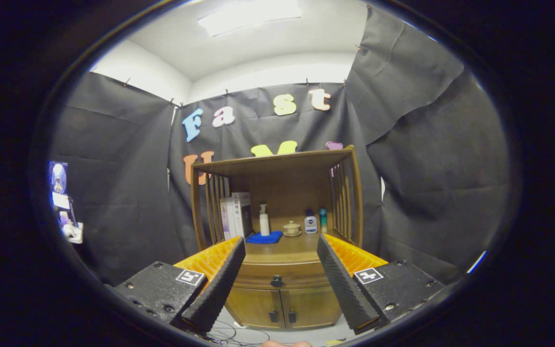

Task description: Pull open the drawer, take out the items inside it, and place them on the countertop above the cabinet.

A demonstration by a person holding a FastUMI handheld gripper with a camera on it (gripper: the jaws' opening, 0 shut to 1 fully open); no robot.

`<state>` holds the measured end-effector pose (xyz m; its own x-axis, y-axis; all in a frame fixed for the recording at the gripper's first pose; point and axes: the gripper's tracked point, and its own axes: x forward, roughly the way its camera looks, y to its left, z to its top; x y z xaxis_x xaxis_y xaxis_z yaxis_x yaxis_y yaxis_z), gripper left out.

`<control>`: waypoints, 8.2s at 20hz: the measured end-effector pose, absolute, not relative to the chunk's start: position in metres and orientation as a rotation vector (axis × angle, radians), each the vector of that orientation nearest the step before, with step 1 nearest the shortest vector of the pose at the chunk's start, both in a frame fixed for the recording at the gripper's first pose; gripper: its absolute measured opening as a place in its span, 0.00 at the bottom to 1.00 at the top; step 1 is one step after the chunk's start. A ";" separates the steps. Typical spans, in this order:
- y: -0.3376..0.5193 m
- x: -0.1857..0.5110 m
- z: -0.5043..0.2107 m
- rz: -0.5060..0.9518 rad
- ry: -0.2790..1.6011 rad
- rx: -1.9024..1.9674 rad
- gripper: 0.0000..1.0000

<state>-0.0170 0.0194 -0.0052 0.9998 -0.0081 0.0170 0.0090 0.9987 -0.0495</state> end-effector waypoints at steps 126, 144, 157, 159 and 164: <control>0.017 0.170 -0.286 -0.030 1.294 -0.018 0.96; -0.009 0.178 -0.330 -0.198 1.540 -0.101 0.78; -0.003 0.193 -0.297 -0.189 1.361 -0.161 0.40; 0.003 0.191 -0.283 -0.154 1.351 -0.151 0.41; 0.010 0.198 -0.246 -0.135 1.283 -0.167 0.41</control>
<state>0.1982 0.0104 -0.2463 0.2789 -0.1925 -0.9408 0.0073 0.9801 -0.1984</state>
